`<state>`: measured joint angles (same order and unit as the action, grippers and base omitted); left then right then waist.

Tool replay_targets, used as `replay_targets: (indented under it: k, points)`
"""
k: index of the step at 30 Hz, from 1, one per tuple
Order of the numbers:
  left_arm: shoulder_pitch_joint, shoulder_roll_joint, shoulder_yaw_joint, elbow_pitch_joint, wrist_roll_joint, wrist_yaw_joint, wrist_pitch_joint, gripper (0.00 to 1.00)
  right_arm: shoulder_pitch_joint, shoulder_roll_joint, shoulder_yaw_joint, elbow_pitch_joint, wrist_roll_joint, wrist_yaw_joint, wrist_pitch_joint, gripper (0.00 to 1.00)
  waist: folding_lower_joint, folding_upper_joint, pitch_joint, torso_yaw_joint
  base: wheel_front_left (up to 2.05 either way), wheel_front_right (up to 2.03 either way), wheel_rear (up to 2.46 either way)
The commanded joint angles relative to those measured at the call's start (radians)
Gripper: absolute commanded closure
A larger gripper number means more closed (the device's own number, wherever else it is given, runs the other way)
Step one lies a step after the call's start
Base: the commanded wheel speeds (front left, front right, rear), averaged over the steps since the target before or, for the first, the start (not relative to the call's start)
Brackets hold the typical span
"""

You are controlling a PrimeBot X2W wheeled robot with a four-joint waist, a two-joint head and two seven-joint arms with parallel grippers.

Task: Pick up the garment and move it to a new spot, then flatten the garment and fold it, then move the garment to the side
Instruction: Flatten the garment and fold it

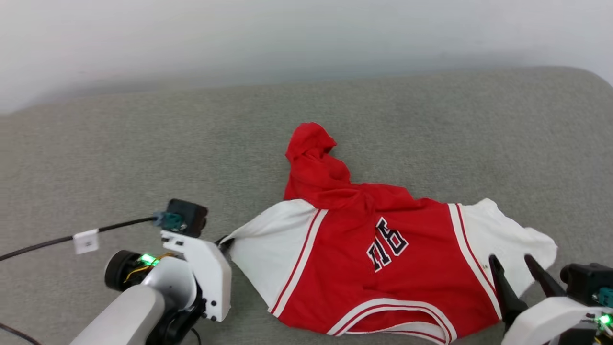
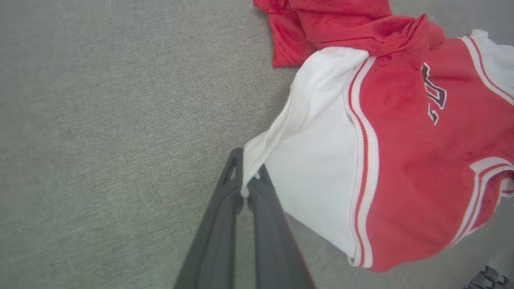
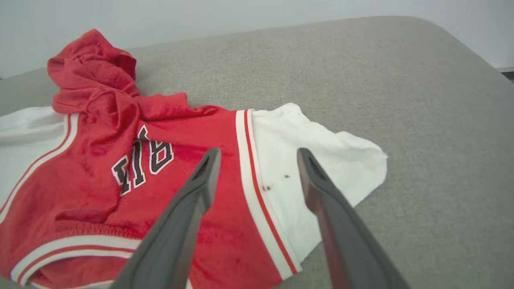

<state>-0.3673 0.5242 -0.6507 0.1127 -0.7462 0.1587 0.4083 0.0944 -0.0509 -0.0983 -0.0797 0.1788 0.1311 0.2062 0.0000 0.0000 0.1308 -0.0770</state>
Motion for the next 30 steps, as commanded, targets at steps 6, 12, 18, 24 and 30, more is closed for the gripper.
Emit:
replay_targets:
  k: [6,12,18,24,30]
  points:
    - [0.08,0.062,0.066,-0.133,-0.012,0.076,-0.037,1.0,0.011,-0.021,-0.101,0.075,0.046,-0.001,0.159,0.0,0.0,0.0,-0.034,0.065,0.0,0.0,0.0]
    - [0.115,0.086,0.097,-0.222,-0.011,0.117,-0.054,1.0,-0.056,-0.09,-0.171,0.162,0.061,-0.001,0.354,0.0,0.0,0.0,0.002,0.095,0.0,0.0,0.0]
    - [0.107,0.076,0.101,-0.246,-0.009,0.126,-0.068,1.0,-0.147,-0.148,-0.197,0.231,0.046,-0.001,0.504,0.0,0.0,0.0,0.068,0.116,0.0,0.0,0.0]
    - [0.096,0.064,0.105,-0.231,-0.013,0.123,-0.085,1.0,-0.182,-0.129,-0.142,0.333,0.068,0.0,0.625,0.1,0.0,0.0,0.11,0.124,0.0,0.0,0.0]
    - [0.102,0.06,0.111,-0.21,-0.019,0.12,-0.101,1.0,-0.196,-0.139,-0.115,0.334,0.087,0.001,0.643,1.0,0.0,0.0,0.1,0.116,0.0,0.0,0.0]
